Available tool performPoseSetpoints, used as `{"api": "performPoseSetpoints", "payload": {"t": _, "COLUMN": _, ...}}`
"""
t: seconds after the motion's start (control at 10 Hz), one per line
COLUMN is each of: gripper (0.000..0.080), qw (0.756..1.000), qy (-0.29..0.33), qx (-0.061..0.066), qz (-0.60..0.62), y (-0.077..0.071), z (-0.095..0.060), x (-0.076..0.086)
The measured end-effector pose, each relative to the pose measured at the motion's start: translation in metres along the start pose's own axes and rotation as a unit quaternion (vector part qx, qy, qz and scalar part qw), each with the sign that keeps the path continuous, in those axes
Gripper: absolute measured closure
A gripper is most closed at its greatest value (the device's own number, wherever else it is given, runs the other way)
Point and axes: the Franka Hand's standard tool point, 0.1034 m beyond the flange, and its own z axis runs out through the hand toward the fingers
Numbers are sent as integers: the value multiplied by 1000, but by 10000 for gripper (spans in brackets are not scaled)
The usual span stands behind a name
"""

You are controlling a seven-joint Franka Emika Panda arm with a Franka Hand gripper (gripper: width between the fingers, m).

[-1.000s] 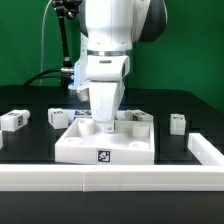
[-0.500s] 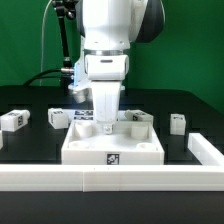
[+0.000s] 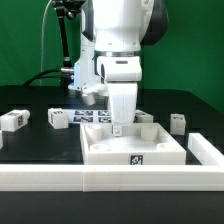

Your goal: Assemble one leg

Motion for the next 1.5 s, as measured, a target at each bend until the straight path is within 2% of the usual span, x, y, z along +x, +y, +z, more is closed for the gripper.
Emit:
{"api": "performPoseSetpoints", "payload": {"t": 0.2, "gripper": 741, "qw": 1000, "qy": -1, "qx": 8, "qz": 7, "y": 4, "z": -1, "x": 9}}
{"api": "performPoseSetpoints", "payload": {"t": 0.5, "gripper": 741, "qw": 1000, "qy": 3, "qx": 0, "qz": 10, "y": 27, "z": 0, "x": 30}}
{"api": "performPoseSetpoints", "payload": {"t": 0.8, "gripper": 741, "qw": 1000, "qy": 5, "qx": 0, "qz": 24, "y": 37, "z": 1, "x": 44}}
{"api": "performPoseSetpoints", "payload": {"t": 1.4, "gripper": 741, "qw": 999, "qy": 5, "qx": 0, "qz": 33, "y": 39, "z": 1, "x": 44}}
{"api": "performPoseSetpoints", "payload": {"t": 1.5, "gripper": 557, "qw": 999, "qy": 5, "qx": 0, "qz": 33, "y": 39, "z": 1, "x": 44}}
